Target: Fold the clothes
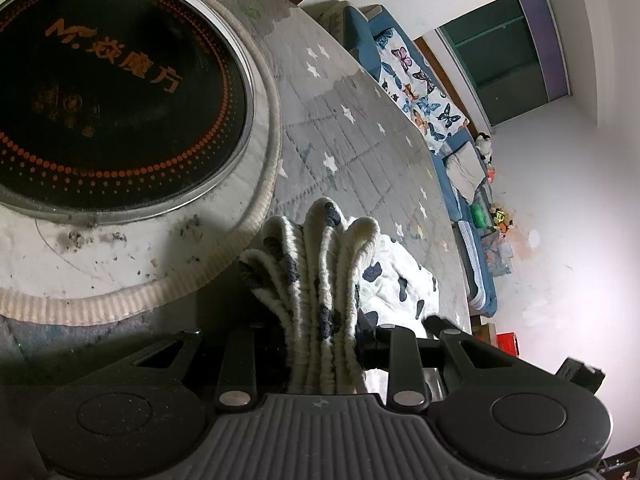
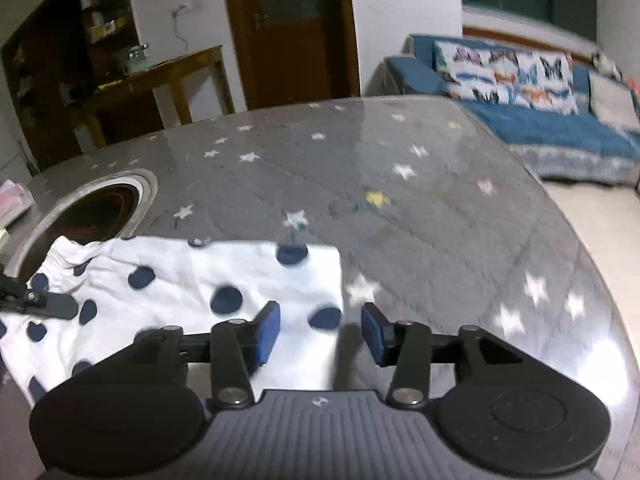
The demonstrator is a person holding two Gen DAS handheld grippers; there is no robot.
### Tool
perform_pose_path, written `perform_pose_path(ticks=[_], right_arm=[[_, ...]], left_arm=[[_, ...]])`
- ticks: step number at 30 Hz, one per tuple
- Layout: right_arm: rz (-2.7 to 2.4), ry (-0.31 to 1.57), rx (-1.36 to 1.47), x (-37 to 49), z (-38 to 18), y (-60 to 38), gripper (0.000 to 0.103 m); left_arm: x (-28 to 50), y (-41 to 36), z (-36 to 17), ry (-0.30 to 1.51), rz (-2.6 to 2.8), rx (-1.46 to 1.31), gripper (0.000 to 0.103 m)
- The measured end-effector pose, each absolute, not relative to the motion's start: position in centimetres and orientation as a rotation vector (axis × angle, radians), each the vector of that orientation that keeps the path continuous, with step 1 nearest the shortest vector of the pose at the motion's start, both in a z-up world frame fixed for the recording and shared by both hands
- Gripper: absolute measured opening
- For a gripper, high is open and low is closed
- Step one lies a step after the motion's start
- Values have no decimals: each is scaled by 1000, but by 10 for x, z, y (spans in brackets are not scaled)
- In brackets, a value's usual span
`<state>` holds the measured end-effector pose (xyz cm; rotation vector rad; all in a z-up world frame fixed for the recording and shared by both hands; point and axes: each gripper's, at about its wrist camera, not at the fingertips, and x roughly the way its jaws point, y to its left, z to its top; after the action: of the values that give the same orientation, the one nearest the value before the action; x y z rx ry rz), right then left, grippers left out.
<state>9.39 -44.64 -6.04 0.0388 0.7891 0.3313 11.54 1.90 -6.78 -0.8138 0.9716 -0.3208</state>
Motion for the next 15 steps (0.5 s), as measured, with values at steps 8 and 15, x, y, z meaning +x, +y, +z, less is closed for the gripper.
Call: perform_pose_path(ticks=[8,15], right_arm=[[382,766,167,65,-72,-452,39],[430,724,213,48,-66,-441,8]], left_arm=[[116,16,-63,965,-309,-756,32],[106,22,-43,913,-282,-691,32]])
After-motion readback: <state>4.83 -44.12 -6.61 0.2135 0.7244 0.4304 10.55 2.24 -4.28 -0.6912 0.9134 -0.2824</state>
